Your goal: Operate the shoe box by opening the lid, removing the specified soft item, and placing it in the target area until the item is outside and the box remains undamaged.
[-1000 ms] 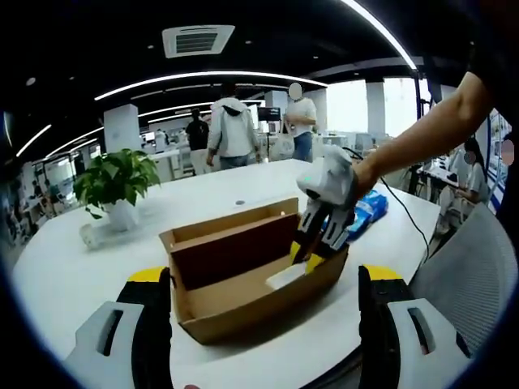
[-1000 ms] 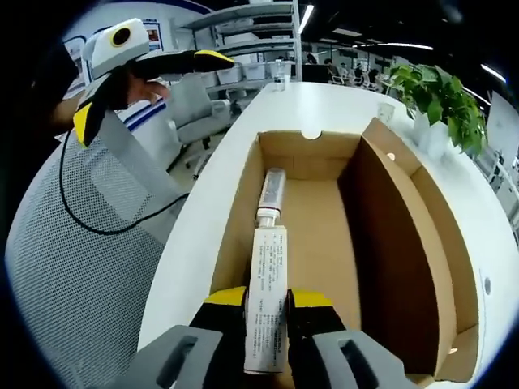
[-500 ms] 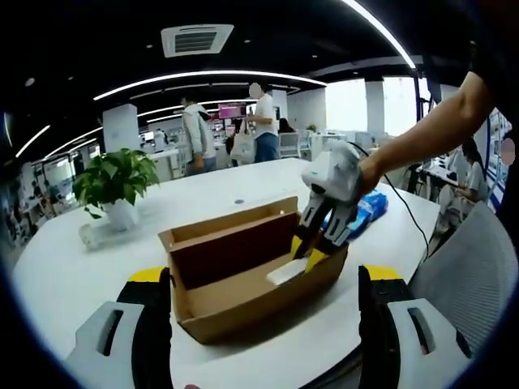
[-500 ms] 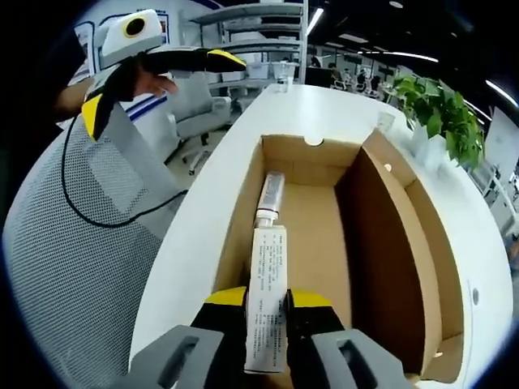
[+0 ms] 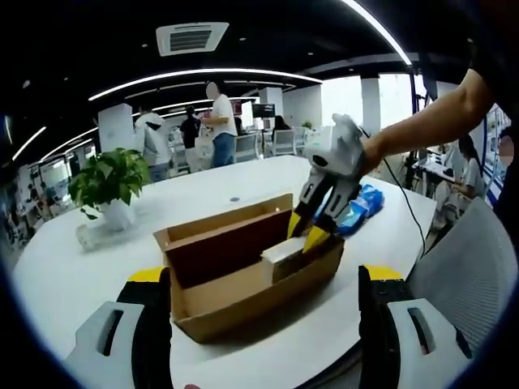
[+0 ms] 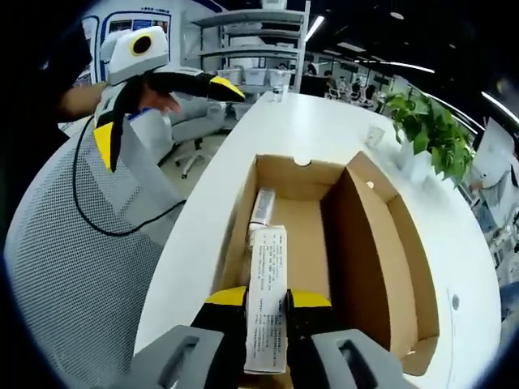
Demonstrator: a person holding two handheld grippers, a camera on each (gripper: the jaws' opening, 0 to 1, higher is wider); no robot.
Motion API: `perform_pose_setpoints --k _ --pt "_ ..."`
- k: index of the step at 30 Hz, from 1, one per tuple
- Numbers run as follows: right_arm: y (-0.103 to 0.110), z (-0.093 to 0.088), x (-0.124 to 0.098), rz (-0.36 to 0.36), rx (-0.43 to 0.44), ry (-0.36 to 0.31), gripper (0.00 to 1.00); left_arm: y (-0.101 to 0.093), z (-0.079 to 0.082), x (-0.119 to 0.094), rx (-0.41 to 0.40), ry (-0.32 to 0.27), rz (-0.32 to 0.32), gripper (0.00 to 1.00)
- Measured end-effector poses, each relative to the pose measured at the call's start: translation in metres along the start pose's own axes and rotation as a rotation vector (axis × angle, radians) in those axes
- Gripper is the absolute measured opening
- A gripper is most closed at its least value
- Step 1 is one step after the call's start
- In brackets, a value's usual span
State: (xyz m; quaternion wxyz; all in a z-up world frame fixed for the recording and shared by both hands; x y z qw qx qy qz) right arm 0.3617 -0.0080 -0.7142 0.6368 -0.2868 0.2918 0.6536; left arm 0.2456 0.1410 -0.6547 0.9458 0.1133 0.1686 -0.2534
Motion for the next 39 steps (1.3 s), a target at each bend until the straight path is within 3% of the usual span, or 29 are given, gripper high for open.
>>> perform_pose_setpoints --k 11,39 --pt "0.001 0.013 -0.02 -0.025 0.002 -0.014 0.13 -0.001 0.0 0.0 -0.014 -0.008 -0.011 1.0" --pt "0.0 0.022 -0.033 -0.029 0.009 -0.084 0.13 -0.004 -0.004 0.002 -0.022 0.022 -0.023 1.0"
Point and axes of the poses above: the point that each gripper's makers call its tool centre point, and the gripper's own axes: x roughly forward along the fingers, y roughly to its left, z roughly out of its top, the point moved 5 cm from there along -x, roughly backward along the fingers, and after that the axes turned 6 degrees about x, right-handed, at the moved point
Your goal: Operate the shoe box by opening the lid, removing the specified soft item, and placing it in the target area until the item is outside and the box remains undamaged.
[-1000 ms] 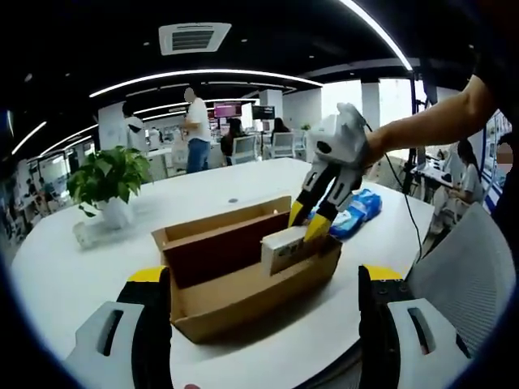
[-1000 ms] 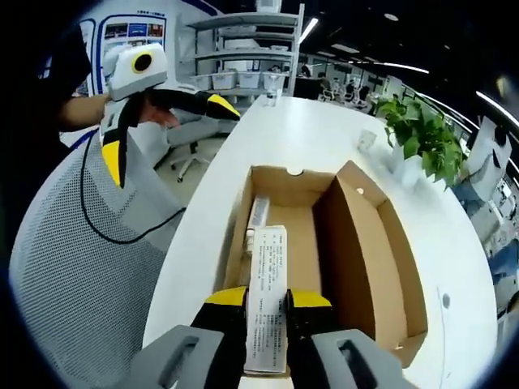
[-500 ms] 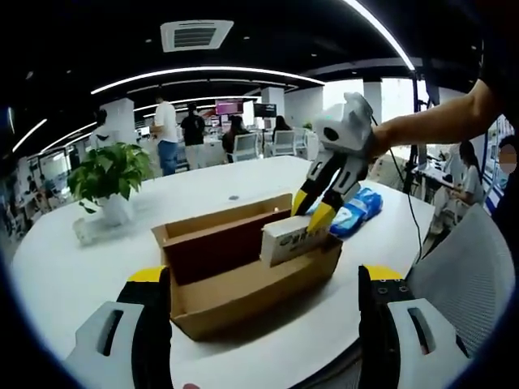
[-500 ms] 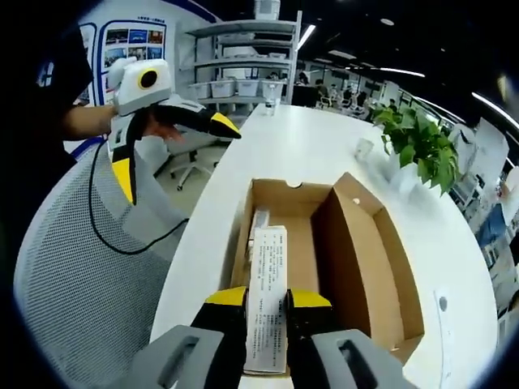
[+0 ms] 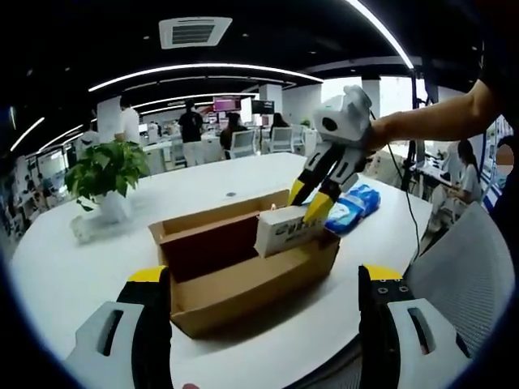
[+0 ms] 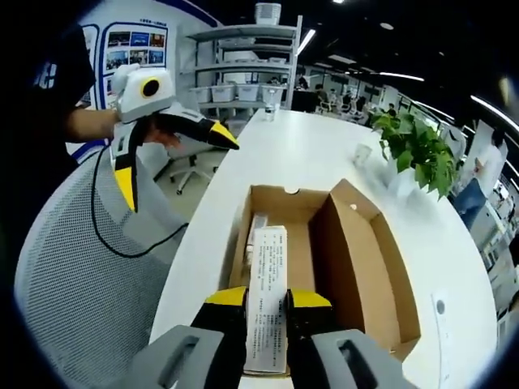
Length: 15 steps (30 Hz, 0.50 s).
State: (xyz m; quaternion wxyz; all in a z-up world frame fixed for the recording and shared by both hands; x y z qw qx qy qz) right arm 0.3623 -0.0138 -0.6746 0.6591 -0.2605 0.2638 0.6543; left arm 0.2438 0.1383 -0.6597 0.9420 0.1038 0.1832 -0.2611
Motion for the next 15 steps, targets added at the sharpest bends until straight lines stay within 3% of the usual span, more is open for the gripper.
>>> perform_pose_setpoints --k 15 --pt "-0.005 0.003 -0.017 -0.01 -0.023 -0.007 0.13 0.001 -0.002 0.001 0.001 0.014 -0.002 1.0"
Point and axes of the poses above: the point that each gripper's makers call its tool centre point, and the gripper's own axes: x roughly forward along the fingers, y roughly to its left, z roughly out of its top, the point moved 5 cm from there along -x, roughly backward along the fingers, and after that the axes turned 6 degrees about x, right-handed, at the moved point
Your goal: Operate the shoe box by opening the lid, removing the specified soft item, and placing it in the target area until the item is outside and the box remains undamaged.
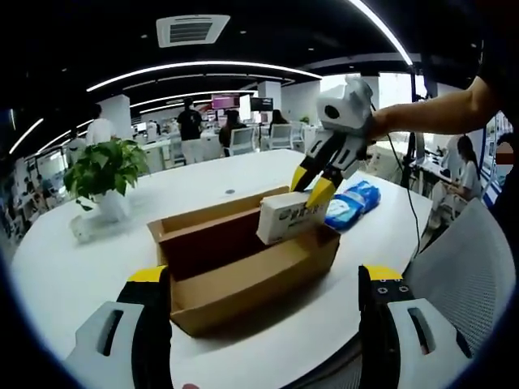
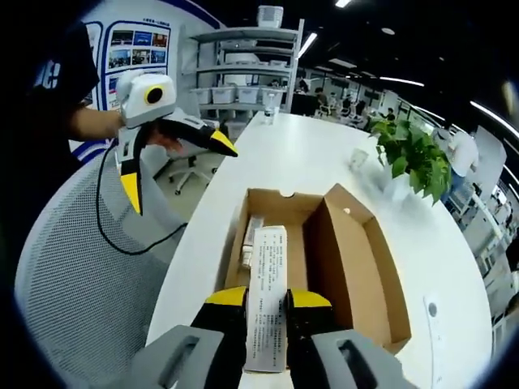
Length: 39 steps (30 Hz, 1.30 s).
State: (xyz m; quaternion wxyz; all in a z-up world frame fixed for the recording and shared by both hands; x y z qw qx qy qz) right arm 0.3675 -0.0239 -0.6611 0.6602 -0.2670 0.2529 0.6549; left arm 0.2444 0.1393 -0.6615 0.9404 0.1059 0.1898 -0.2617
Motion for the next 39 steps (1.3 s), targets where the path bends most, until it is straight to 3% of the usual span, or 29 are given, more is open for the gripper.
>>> perform_pose_setpoints --k 12,20,39 --pt "-0.01 -0.003 -0.042 -0.035 -0.022 -0.002 0.13 -0.007 -0.001 0.001 0.007 0.018 -0.031 1.0" --pt "-0.018 -0.015 -0.073 -0.085 -0.029 0.001 0.13 -0.012 -0.003 0.003 0.026 0.036 -0.056 1.0" --pt "-0.035 -0.053 -0.125 -0.153 -0.045 0.062 0.13 -0.01 -0.004 0.003 0.025 0.041 -0.04 1.0"
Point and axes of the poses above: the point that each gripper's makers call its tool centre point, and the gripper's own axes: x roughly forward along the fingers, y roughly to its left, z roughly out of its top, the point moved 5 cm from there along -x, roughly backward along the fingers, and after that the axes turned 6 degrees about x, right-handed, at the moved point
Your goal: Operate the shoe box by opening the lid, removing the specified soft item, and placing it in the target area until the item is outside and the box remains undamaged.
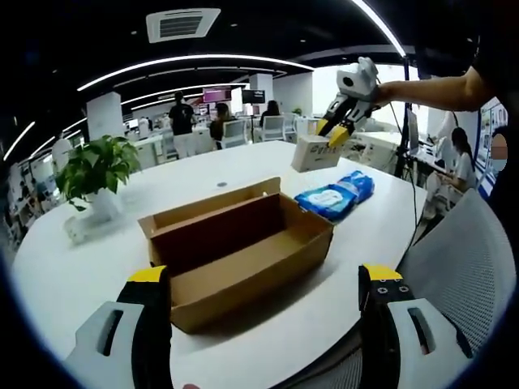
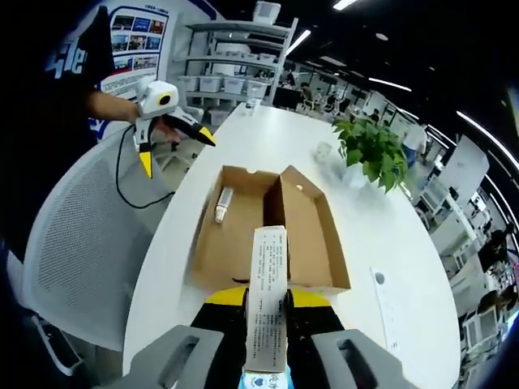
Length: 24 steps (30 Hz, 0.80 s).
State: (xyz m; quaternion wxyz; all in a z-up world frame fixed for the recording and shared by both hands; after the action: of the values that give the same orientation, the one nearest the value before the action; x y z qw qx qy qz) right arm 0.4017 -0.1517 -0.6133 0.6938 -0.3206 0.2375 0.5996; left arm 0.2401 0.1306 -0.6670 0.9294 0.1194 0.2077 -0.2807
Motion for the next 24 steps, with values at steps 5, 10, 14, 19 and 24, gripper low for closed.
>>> perform_pose_setpoints --k 5,10,14,19,24 --pt "-0.007 -0.013 -0.01 -0.019 0.003 0.025 0.13 -0.002 -0.001 0.001 0.009 0.008 -0.008 1.0" --pt "-0.015 -0.026 -0.02 -0.036 0.002 0.037 0.13 -0.001 -0.001 0.001 0.004 0.013 -0.005 1.0" --pt "-0.021 -0.036 -0.024 -0.046 0.008 0.051 0.13 -0.002 -0.002 0.002 0.016 0.024 -0.001 1.0" --pt "-0.028 -0.051 -0.028 -0.047 0.003 0.089 0.13 0.0 -0.003 0.002 0.011 0.029 0.007 1.0" --pt "-0.035 -0.063 -0.032 -0.054 0.003 0.119 0.13 0.002 -0.003 0.002 0.005 0.028 0.014 1.0"
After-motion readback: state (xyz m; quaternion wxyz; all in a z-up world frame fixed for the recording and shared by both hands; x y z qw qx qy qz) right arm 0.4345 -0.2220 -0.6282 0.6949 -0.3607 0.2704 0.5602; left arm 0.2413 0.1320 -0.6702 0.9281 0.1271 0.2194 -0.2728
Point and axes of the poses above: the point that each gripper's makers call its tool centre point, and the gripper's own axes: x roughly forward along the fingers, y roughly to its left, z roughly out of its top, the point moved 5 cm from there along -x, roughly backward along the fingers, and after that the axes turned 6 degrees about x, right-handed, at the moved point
